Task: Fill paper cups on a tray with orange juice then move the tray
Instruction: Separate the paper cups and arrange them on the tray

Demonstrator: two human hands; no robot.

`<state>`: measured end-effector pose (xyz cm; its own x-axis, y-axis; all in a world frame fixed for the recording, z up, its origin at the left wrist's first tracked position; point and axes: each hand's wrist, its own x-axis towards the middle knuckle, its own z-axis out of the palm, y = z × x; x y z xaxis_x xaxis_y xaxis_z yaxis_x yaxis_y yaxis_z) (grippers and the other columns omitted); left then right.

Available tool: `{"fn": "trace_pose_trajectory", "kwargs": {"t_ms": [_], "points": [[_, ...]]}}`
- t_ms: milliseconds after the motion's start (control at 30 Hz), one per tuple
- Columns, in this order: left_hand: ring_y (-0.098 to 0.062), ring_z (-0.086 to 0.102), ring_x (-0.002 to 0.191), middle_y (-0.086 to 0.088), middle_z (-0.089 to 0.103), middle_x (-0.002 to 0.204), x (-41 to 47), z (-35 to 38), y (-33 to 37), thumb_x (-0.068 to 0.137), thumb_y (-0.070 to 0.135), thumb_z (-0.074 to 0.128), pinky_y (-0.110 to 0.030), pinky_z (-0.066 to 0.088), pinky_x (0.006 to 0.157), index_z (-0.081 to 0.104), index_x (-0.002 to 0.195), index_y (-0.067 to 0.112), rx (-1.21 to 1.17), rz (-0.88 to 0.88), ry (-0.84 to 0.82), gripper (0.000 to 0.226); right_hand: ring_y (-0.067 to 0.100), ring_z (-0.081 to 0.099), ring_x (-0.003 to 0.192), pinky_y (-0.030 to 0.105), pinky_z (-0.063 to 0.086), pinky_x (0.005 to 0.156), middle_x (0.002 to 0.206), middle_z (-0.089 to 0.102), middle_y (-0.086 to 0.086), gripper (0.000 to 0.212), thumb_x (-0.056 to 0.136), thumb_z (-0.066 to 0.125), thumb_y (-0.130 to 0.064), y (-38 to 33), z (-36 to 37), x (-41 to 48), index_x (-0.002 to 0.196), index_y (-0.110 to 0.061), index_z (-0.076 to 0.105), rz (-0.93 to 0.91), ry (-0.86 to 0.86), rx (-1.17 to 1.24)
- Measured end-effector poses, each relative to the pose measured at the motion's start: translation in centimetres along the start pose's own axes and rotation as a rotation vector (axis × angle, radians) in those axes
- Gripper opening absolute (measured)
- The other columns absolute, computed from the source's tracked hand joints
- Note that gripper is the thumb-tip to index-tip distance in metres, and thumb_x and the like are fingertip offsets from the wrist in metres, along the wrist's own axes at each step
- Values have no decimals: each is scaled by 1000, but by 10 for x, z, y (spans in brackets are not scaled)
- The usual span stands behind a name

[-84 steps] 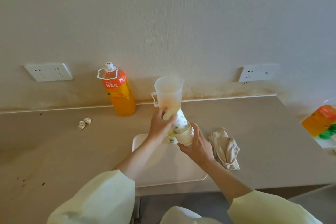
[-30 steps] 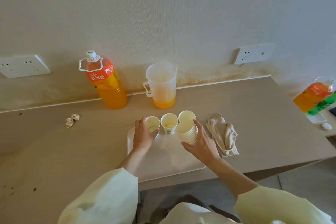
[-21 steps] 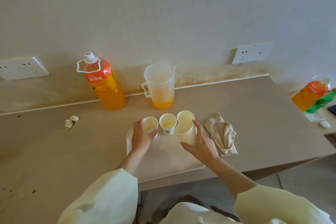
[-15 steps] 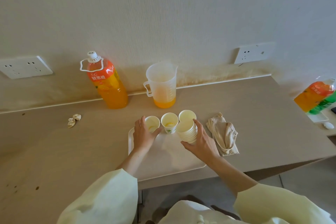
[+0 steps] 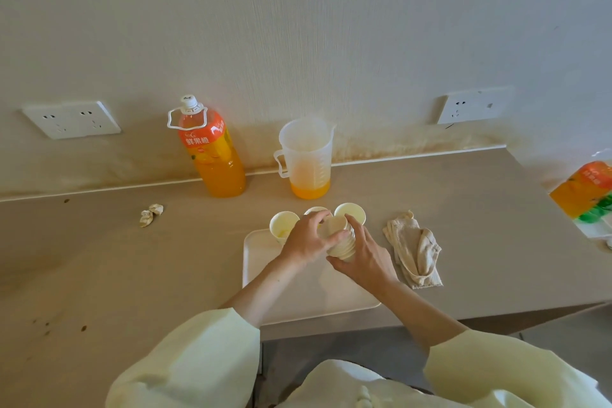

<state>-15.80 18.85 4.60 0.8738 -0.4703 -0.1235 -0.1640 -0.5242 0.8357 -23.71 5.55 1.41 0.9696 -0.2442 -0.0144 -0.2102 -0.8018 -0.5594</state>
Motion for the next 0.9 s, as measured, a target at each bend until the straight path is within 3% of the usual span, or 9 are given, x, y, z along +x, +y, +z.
{"fn": "trace_pose_trajectory", "kwargs": {"t_ms": [233,333,467,600,667,767,900], "points": [[-7,58,94,12,62,97,-11,-2,5,77,43,75,-18,46,80,63,111,19,-65,-44,58,44,22,63,100,36,54,75,133,51,-8,88,77,71,-53,-6,-3,-4,147,-26,25,-25,-37,-13],[-5,56,93,12,60,99,-14,-3,3,80,41,73,-11,42,75,62,114,17,-64,-49,96,43,22,63,98,35,53,73,129,52,-7,86,76,73,-51,-12,-2,-4,145,-24,29,-39,-32,-4],[-8,59,97,9,62,102,-16,-8,-1,78,46,73,-15,42,76,62,113,15,-114,-88,190,47,20,62,100,29,47,72,125,56,-5,84,77,72,-51,-21,-2,-2,144,-25,29,-61,-40,-31],[-14,64,92,7,66,93,-14,-33,2,77,41,73,-17,47,70,64,99,18,-325,-136,442,33,22,61,103,32,48,75,126,57,-1,87,76,74,-50,-19,0,-3,145,-22,29,-61,-34,-35],[-16,65,93,3,67,97,-13,-59,-5,74,49,70,-25,51,74,62,98,23,-422,-131,630,37,23,61,105,36,51,78,129,56,0,90,75,75,-50,-16,3,-5,145,-21,28,-56,-35,-13],[-17,60,102,-1,63,112,-16,-91,-29,70,61,65,-37,51,85,55,118,21,-244,-138,822,63,24,59,111,40,52,83,133,55,2,91,75,76,-49,-15,8,-6,146,-19,27,-69,-43,-3],[-24,43,124,-4,53,132,-25,-100,-68,77,51,71,-38,41,95,43,137,14,165,-213,737,76,24,56,116,42,53,82,141,48,0,93,75,76,-48,-19,15,-7,146,-18,24,-111,-67,23]]}}
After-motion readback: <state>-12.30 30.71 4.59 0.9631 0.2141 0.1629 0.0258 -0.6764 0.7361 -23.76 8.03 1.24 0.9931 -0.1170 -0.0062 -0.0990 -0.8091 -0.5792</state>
